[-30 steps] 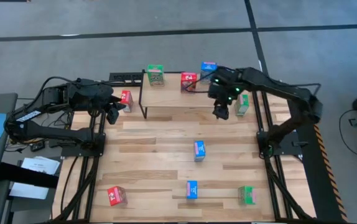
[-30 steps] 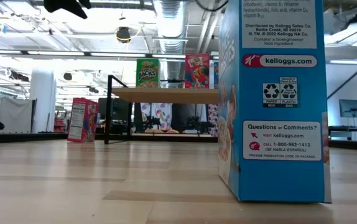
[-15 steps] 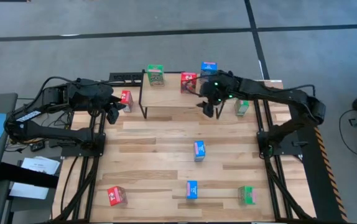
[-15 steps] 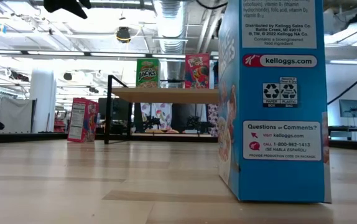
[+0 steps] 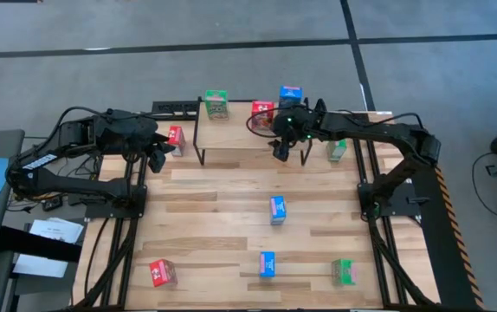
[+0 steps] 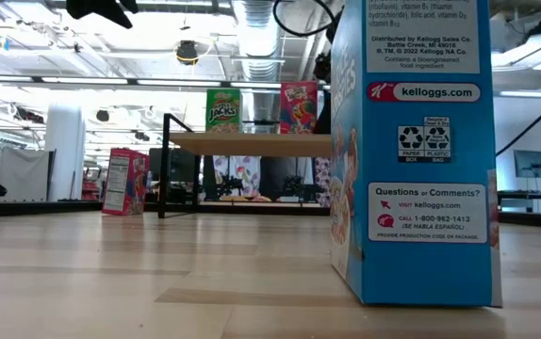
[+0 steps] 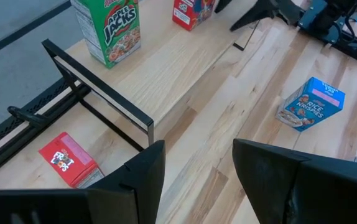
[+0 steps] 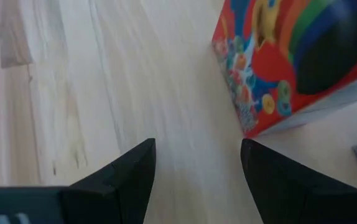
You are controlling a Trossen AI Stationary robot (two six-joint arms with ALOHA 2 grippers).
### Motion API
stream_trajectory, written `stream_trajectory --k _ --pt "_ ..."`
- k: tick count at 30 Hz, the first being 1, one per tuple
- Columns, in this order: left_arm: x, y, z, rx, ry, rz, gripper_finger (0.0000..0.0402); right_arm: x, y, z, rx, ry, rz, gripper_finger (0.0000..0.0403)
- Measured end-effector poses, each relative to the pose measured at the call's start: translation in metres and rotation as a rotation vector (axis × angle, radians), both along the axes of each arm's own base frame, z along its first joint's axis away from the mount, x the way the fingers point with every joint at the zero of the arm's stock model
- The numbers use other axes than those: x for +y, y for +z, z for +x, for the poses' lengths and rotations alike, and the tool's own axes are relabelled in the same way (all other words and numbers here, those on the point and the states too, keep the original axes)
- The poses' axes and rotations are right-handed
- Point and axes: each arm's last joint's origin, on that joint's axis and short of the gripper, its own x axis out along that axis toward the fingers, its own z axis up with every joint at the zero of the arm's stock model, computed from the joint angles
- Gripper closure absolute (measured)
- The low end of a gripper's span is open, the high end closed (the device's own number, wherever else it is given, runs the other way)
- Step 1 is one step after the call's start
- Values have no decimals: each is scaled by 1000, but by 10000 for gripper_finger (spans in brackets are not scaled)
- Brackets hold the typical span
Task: Stack cereal on shelf
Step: Put the middle right red cereal box on the shelf
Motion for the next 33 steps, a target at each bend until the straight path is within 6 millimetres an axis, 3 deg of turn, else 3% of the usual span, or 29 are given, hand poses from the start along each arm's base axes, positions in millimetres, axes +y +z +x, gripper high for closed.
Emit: stream_trajectory --k 16,33 --pt "0 0 0 -1 0 1 226 -7 9 5 -110 -21 -52 143" --pt "0 0 0 1 0 1 226 8 15 17 -195 -17 -51 143"
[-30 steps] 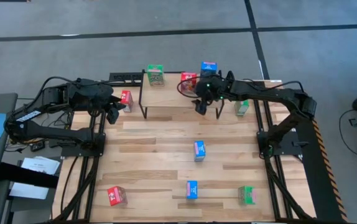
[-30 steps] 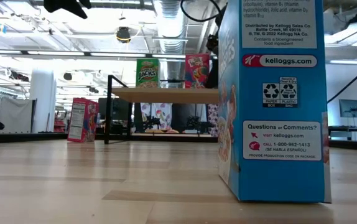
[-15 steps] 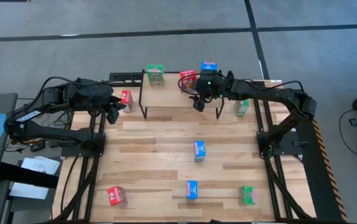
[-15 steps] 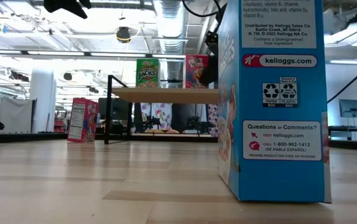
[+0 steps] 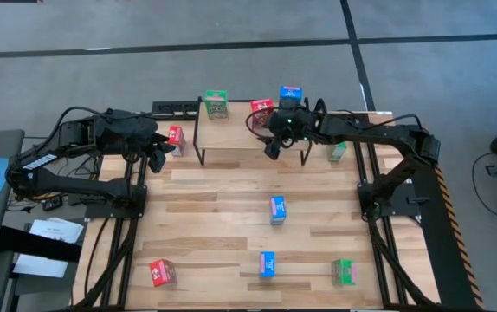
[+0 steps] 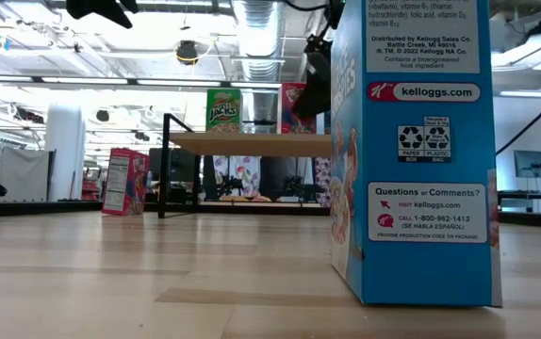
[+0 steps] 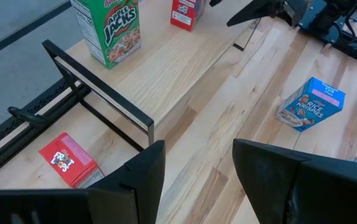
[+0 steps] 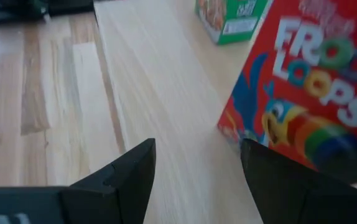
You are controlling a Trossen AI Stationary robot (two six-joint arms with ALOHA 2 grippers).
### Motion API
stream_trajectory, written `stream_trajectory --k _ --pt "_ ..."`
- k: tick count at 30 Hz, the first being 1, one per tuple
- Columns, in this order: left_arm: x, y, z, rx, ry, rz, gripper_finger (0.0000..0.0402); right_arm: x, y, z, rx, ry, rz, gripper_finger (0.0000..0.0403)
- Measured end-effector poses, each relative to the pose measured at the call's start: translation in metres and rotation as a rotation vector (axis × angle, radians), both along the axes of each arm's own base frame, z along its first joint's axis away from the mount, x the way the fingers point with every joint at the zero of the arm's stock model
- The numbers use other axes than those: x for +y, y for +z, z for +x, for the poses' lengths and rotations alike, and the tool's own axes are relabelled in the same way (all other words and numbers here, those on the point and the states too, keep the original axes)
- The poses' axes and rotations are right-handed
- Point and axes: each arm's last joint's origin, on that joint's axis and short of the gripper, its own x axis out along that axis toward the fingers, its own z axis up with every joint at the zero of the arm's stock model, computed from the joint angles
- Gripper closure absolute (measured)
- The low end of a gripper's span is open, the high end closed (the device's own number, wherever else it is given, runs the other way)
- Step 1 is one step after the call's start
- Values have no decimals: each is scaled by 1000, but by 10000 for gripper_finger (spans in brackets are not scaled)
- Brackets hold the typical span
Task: Stack cereal on shelf
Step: Put the middle right red cereal box on the shelf
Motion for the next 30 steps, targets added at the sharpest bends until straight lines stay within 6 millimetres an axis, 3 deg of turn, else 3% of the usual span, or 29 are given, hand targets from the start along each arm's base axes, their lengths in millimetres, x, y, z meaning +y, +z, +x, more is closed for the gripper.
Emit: stream_trajectory --k 16,30 --pt "0 0 0 12 -10 10 226 -2 5 3 -77 -48 35 143" --pt "0 0 0 11 -9 9 226 13 9 11 -140 -8 44 143"
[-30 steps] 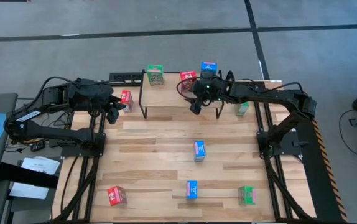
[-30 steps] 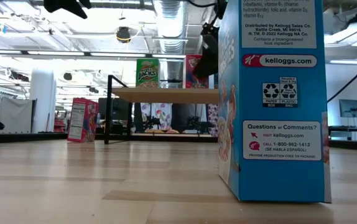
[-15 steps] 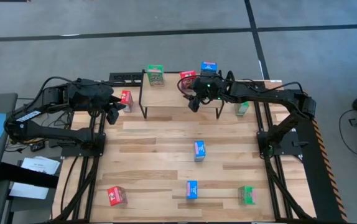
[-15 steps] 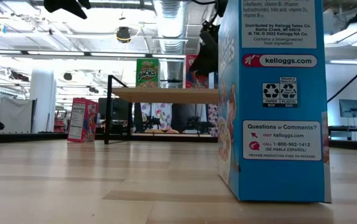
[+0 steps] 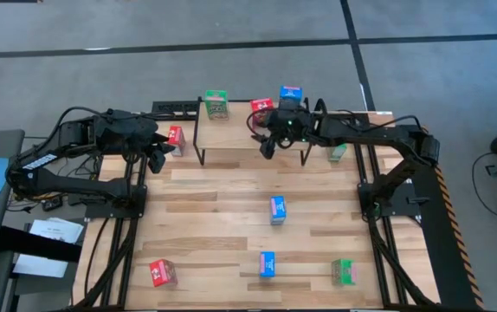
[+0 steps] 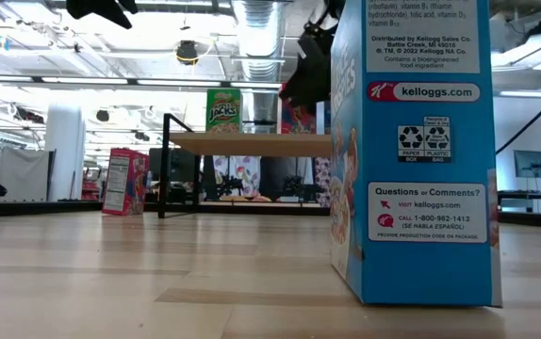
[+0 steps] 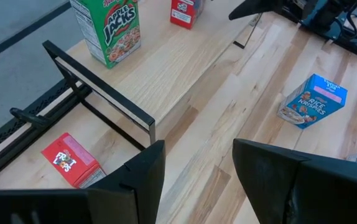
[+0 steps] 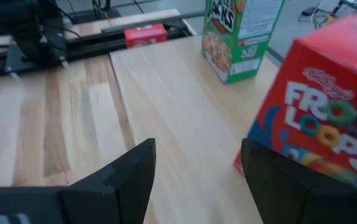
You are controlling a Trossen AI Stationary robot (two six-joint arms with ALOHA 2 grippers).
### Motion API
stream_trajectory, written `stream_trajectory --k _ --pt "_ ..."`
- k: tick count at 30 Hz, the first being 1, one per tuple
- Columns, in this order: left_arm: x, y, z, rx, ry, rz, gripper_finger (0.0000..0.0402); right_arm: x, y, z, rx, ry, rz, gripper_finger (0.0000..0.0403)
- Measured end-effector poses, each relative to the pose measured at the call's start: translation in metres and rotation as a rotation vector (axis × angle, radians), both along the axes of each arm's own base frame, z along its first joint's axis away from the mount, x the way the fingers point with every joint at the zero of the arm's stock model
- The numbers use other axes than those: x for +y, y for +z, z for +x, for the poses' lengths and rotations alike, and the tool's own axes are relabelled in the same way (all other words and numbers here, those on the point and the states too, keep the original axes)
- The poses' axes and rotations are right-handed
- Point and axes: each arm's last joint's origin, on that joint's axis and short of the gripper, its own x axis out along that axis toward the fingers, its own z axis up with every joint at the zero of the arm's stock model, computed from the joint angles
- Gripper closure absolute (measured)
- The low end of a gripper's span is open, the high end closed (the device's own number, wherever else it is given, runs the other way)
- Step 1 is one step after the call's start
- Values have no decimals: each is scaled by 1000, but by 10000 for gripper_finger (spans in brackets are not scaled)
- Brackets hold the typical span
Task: Stack cereal on shelf
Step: Put the middle right red cereal box on the shelf
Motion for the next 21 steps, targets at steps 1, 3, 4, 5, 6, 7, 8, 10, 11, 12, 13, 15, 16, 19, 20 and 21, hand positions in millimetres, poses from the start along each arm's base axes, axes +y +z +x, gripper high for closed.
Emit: stream_trajectory --k 1,3,4,5,6,7,8,10,11,12,13,15,16,19,20,21 --pt "0 0 0 0 0 0 226 2 0 1 -8 -5 22 143" --pt "0 0 0 0 0 0 226 8 -1 2 -23 -18 80 143" --pt "0 0 0 0 0 0 226 12 -1 4 -29 -15 99 143" --pt "0 0 0 0 0 0 226 17 -3 8 -35 -3 107 143" --pt "0 0 0 0 0 0 226 23 -5 14 -48 17 102 143" --pt "0 0 0 1 -1 2 226 28 -9 20 -59 37 97 143" --pt "0 0 0 2 -3 4 226 32 -13 23 -44 55 84 143" --pt "0 0 0 3 -5 7 226 38 -15 32 -41 60 36 143" --pt "0 0 0 4 -5 6 226 38 -14 33 -41 39 10 143" --pt "0 0 0 3 -5 5 226 38 -13 33 -33 12 -4 143" --pt "0 0 0 2 -4 4 226 37 -11 33 -33 -8 -19 143" --pt "0 0 0 2 -5 3 226 34 -11 32 -30 -26 -30 143" --pt "0 0 0 2 -5 3 226 32 -11 31 -27 -36 -31 143" --pt "0 0 0 2 -4 3 226 25 -10 27 -16 -56 -28 143" --pt "0 0 0 1 -4 3 226 22 -10 27 -11 -63 -28 143" --pt "0 0 0 3 -5 5 226 19 -11 25 2 -70 -28 143"
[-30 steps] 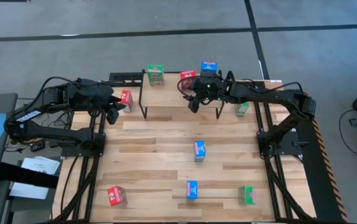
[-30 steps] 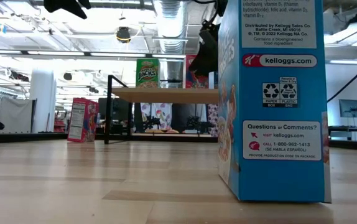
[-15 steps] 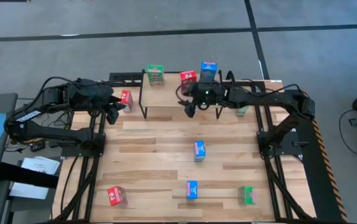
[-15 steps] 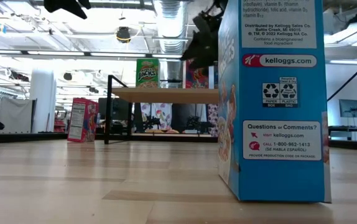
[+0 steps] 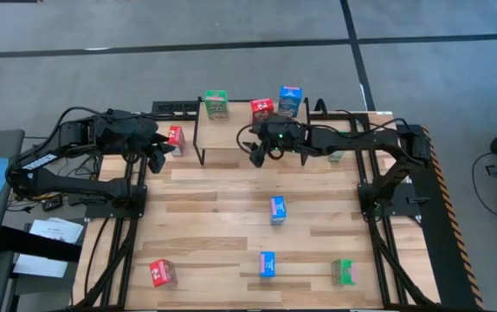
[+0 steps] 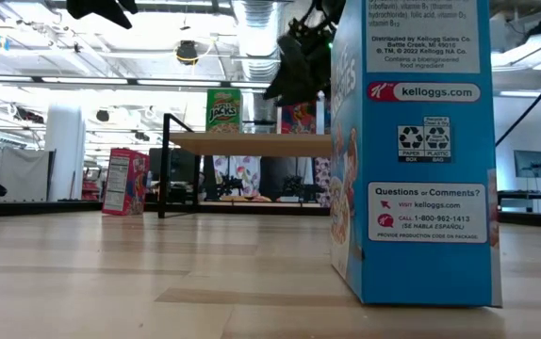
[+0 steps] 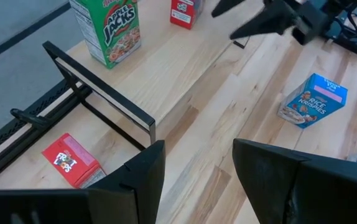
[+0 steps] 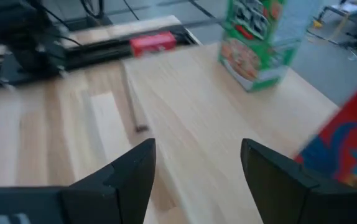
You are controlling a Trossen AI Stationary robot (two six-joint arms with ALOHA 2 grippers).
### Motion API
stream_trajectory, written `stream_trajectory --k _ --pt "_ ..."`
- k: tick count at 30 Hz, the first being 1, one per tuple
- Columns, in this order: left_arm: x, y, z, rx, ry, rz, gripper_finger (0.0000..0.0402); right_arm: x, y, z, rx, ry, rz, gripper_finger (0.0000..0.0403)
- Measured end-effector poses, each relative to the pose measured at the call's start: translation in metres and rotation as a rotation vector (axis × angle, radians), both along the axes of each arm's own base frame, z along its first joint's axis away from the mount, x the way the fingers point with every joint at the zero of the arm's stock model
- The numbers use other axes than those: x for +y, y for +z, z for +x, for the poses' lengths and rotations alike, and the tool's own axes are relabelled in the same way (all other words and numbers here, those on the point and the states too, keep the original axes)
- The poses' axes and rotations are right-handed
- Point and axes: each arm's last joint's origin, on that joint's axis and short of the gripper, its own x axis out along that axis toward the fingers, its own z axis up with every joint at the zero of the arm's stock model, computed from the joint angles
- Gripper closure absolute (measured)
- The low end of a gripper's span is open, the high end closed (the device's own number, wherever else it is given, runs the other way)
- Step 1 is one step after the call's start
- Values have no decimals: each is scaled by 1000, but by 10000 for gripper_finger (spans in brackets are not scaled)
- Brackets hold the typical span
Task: Stack cereal on shelf
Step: Put the middle right red cereal box on the shelf
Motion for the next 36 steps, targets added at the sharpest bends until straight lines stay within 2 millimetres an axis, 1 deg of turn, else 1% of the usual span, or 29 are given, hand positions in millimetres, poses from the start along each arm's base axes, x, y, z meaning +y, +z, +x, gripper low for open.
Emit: stream_trajectory --k 6,10,18,25,36 --pt "0 0 0 5 -7 9 226 -15 -5 -6 47 -35 -4 143" --pt "0 0 0 6 -7 10 226 -20 -5 -7 46 -48 -6 143" --pt "0 0 0 6 -8 11 226 -24 -5 -9 40 -63 -2 143" --pt "0 0 0 6 -8 11 226 -26 0 -7 -29 -79 1 143" --pt "0 0 0 6 -8 11 226 -29 1 -7 -36 -86 -1 143"
